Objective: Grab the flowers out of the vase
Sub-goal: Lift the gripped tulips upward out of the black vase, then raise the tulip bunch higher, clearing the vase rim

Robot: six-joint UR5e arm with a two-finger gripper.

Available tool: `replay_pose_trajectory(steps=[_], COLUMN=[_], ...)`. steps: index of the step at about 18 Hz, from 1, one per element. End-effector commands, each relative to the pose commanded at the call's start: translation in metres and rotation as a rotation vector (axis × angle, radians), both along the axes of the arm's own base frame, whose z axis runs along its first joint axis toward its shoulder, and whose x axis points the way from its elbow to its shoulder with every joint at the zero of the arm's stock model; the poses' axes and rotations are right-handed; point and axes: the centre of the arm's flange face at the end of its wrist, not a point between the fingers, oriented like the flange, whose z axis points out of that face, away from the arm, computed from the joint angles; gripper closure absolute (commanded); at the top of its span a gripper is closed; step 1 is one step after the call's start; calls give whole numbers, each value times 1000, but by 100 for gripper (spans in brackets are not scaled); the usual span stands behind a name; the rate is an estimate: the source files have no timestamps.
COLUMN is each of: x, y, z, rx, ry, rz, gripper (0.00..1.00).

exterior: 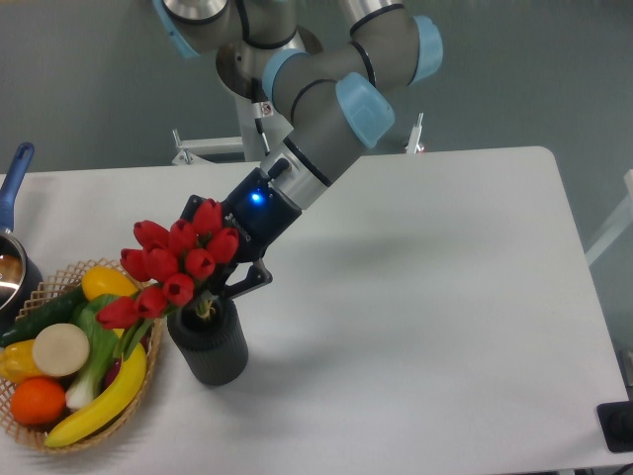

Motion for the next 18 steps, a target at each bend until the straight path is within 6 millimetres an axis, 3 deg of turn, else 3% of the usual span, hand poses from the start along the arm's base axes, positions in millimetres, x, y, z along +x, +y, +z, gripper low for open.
replay_pose_trajectory(steps=[9, 18], x=[-16, -39], y=[4, -18], z=[62, 91], rx=[30, 78], ry=[-64, -121], rz=[64, 113], gripper=[52, 52])
